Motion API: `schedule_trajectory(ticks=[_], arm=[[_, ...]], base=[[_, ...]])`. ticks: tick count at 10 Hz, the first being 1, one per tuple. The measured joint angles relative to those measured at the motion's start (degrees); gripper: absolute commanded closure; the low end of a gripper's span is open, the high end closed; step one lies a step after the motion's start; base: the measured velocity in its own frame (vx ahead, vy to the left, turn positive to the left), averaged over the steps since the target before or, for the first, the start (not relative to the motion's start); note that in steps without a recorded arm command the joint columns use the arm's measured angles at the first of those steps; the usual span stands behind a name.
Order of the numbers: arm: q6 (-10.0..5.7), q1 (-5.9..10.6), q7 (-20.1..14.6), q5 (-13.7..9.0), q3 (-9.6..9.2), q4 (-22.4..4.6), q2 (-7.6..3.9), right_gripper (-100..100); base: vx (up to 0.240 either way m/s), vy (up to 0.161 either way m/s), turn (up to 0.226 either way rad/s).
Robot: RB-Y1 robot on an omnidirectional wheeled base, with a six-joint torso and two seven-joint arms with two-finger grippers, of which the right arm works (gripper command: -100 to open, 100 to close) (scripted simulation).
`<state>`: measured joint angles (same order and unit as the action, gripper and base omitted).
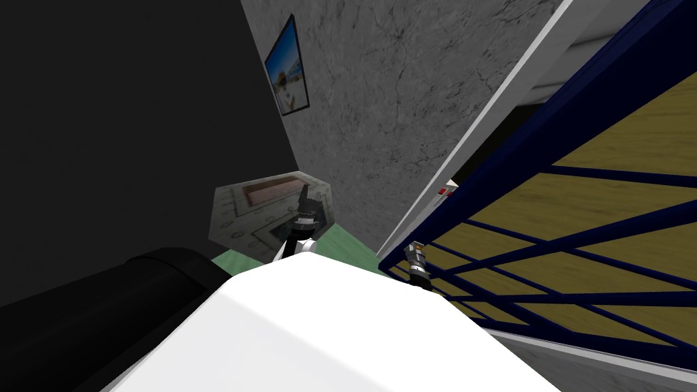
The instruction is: Pull the door open
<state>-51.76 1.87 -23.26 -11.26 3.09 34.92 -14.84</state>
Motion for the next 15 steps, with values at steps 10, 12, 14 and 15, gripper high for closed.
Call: schedule_trajectory(ticks=[10, 12, 14, 15], arm=[[-2.39, 2.44, -12.5, -4.1, -2.45, -3.6, -0.65, -100], [-2.06, 2.33, -14.5, -5.0, -2.69, -3.3, -0.35, -100], [-1.57, 2.15, -17.2, -6.1, -3.04, -2.5, 0.02, -100], [-1.41, 2.26, -18.8, -6.7, -3.26, -2.5, 0.22, -100]], base=[[-0.04, -0.012, 0.037], [-0.084, -0.023, 0.016], [-0.073, -0.009, 0.026], [-0.061, -0.005, 0.01]])
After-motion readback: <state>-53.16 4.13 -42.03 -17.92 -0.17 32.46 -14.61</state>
